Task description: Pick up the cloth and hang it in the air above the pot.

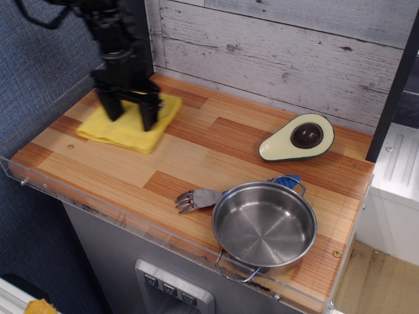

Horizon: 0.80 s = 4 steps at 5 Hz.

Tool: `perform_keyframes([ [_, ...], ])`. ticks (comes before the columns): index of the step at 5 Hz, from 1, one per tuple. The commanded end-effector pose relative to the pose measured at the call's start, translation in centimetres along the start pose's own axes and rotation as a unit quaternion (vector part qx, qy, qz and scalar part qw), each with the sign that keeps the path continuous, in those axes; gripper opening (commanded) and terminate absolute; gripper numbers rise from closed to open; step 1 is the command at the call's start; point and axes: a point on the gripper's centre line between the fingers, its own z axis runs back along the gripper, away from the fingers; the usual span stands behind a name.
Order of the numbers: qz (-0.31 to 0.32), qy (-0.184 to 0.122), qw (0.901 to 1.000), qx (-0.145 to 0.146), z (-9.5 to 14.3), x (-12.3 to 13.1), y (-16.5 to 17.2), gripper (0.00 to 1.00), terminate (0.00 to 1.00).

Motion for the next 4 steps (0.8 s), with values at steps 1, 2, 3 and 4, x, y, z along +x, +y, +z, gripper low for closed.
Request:
perform_keyframes([
  [1, -0.077, -0.002, 0.997, -0.01, -0.4, 3.9, -8.5, 1.0, 0.0],
  [2, -0.107, -0.001, 0.9942, -0.013, -0.3, 4.6, -11.3, 1.0, 0.0],
  [3, -0.134, -0.007, 0.9909, -0.017, 0.3, 4.9, -13.5, 1.0, 0.0],
  [4, -0.125, -0.006, 0.9921, -0.01, 0.9, 5.0, -14.1, 1.0, 0.0],
])
